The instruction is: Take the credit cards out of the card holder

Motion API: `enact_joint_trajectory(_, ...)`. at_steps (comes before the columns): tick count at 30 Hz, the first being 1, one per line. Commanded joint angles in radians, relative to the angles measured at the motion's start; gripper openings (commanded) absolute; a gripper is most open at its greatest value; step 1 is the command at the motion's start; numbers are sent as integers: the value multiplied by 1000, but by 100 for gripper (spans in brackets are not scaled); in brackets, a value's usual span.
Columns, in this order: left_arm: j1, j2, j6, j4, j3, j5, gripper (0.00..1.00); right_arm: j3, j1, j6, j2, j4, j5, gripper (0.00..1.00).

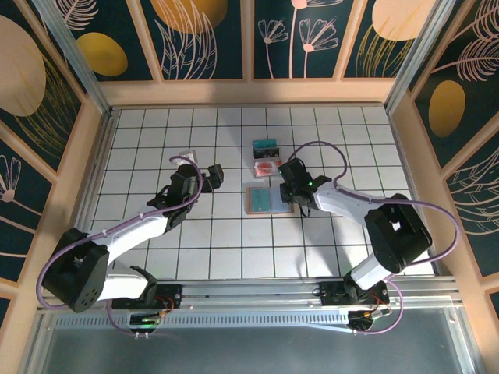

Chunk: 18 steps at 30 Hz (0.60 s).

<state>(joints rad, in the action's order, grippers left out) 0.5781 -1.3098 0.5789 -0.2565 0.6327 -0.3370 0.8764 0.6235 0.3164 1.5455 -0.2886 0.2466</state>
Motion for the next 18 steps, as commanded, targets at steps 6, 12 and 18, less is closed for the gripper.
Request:
enact_joint_trajectory(6,164,-142,-172,152,130,-230,99,52,-14,164,-68,-16,-120,30)
enact_joint_trajectory(12,231,-260,-178,175,153,-249,99,63,-14,255,-27,1,-261,25)
enact_joint_trajectory(18,237,-336,-146,154,160,-158,99,77,-14,291,36,36,-367,25)
